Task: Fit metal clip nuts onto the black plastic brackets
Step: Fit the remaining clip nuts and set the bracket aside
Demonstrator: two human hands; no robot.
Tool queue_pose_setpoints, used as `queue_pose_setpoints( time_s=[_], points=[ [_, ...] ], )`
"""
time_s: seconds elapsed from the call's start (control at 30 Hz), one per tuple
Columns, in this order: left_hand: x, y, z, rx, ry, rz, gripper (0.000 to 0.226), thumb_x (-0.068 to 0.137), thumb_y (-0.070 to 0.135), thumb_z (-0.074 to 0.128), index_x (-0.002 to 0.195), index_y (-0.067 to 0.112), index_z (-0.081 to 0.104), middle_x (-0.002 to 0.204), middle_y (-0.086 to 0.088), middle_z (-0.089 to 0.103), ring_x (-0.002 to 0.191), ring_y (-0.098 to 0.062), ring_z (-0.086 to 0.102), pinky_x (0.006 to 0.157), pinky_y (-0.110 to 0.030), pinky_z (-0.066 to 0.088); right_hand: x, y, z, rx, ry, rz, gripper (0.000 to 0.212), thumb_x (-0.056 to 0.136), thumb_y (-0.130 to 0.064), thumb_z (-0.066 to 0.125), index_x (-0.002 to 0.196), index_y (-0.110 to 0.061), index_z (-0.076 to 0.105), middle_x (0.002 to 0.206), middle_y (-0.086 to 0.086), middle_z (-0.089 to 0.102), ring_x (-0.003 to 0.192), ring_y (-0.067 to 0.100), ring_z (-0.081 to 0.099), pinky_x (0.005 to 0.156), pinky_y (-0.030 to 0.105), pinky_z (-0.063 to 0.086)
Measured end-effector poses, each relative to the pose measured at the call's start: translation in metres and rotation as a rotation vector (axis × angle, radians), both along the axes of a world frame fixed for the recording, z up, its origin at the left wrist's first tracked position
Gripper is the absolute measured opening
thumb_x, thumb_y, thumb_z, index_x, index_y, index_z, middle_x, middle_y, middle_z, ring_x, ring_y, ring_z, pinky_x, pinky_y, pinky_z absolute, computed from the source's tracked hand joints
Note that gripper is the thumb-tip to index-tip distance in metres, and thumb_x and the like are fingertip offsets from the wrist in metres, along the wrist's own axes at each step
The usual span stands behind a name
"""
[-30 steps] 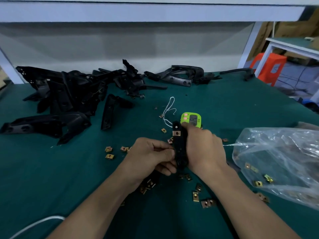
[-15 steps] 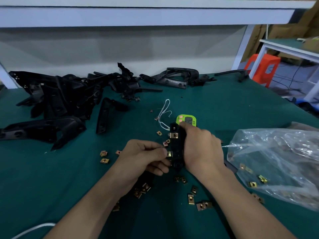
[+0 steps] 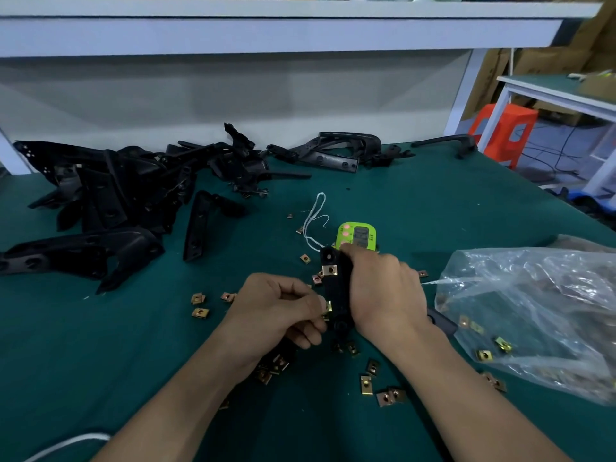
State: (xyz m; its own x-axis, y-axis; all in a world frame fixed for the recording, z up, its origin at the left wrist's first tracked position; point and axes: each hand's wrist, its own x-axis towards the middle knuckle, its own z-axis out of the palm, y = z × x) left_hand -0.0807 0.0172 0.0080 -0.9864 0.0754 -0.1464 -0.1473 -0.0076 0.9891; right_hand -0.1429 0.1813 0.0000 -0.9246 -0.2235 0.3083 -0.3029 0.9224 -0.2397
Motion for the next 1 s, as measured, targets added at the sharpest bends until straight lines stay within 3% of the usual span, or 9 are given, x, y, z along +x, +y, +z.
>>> queue_pose_setpoints(
  time_s=[0.1,0.17,0.33,0.53,0.7,0.8,0.9,1.0],
  points=[
    [0.0,0.001,0.001,0.007,0.012,-0.014,0.019,0.084,0.015,0.077,0.065,0.014,0.076,0.067,-0.016,0.071,0.052,-0.019,0.065,0.047,-0.023,0.05,-0.001,0.0,0.0,-0.003,0.023,-0.013,0.026,0.087,-0.018,0.055,0.106,-0.035,0.055,0.062,-0.004,0.042,0.064,0.031,0.052,0.06,0.033,0.033],
    [0.0,0.002,0.002,0.0,0.024,-0.012,0.018,0.076,0.028,0.079,0.065,0.015,0.075,0.067,-0.016,0.071,0.052,-0.018,0.065,0.048,-0.022,0.05,-0.002,0.0,0.001,0.0,0.024,-0.014,0.023,0.088,-0.018,0.054,0.104,-0.034,0.055,0.061,-0.005,0.037,0.063,0.03,0.048,0.06,0.033,0.033],
    [0.001,0.001,0.0,-0.007,0.038,-0.045,0.021,0.072,0.036,0.08,0.063,0.018,0.076,0.067,-0.014,0.072,0.052,-0.016,0.065,0.049,-0.021,0.049,0.003,-0.001,0.003,-0.045,-0.016,0.01,0.027,0.089,-0.016,0.053,0.108,-0.036,0.056,0.076,-0.001,0.063,0.067,0.028,0.052,0.061,0.031,0.035],
    [0.001,0.003,-0.001,0.031,0.069,-0.073,0.027,0.07,0.033,0.091,0.058,0.017,0.073,0.059,-0.012,0.068,0.047,-0.016,0.061,0.047,-0.021,0.047,0.009,-0.005,0.007,-0.121,-0.063,0.067,0.017,0.085,-0.025,0.058,0.098,-0.034,0.053,0.067,-0.005,0.053,0.064,0.026,0.048,0.059,0.032,0.041],
    [0.001,0.006,0.0,0.048,0.117,-0.069,0.037,0.072,0.046,0.081,0.057,0.014,0.072,0.06,-0.012,0.068,0.048,-0.018,0.062,0.048,-0.022,0.047,0.011,-0.007,0.012,-0.135,-0.106,0.072,0.02,0.081,-0.026,0.062,0.092,-0.036,0.048,0.072,-0.003,0.061,0.068,0.028,0.058,0.061,0.034,0.049],
    [-0.002,0.007,0.002,0.137,0.054,-0.015,0.049,0.076,0.057,0.07,0.059,0.012,0.074,0.061,-0.015,0.068,0.048,-0.021,0.063,0.046,-0.023,0.047,0.007,-0.004,0.011,-0.14,-0.078,0.037,0.027,0.082,-0.017,0.061,0.098,-0.035,0.049,0.072,-0.003,0.06,0.069,0.029,0.056,0.063,0.034,0.048],
    [-0.003,0.005,0.002,0.166,0.057,-0.028,0.031,0.083,0.036,0.069,0.068,0.01,0.077,0.067,-0.015,0.07,0.052,-0.02,0.065,0.049,-0.023,0.05,0.003,-0.002,0.009,-0.141,-0.06,-0.014,0.036,0.08,-0.013,0.062,0.106,-0.035,0.051,0.071,-0.002,0.057,0.073,0.031,0.06,0.061,0.032,0.043],
    [-0.001,0.004,-0.001,0.063,0.124,-0.036,0.02,0.081,0.02,0.082,0.064,0.014,0.075,0.063,-0.01,0.069,0.052,-0.017,0.064,0.05,-0.021,0.049,0.004,-0.004,0.003,-0.123,-0.034,-0.007,0.03,0.081,-0.018,0.063,0.103,-0.034,0.05,0.067,-0.003,0.053,0.073,0.031,0.062,0.06,0.033,0.044]
  ],
)
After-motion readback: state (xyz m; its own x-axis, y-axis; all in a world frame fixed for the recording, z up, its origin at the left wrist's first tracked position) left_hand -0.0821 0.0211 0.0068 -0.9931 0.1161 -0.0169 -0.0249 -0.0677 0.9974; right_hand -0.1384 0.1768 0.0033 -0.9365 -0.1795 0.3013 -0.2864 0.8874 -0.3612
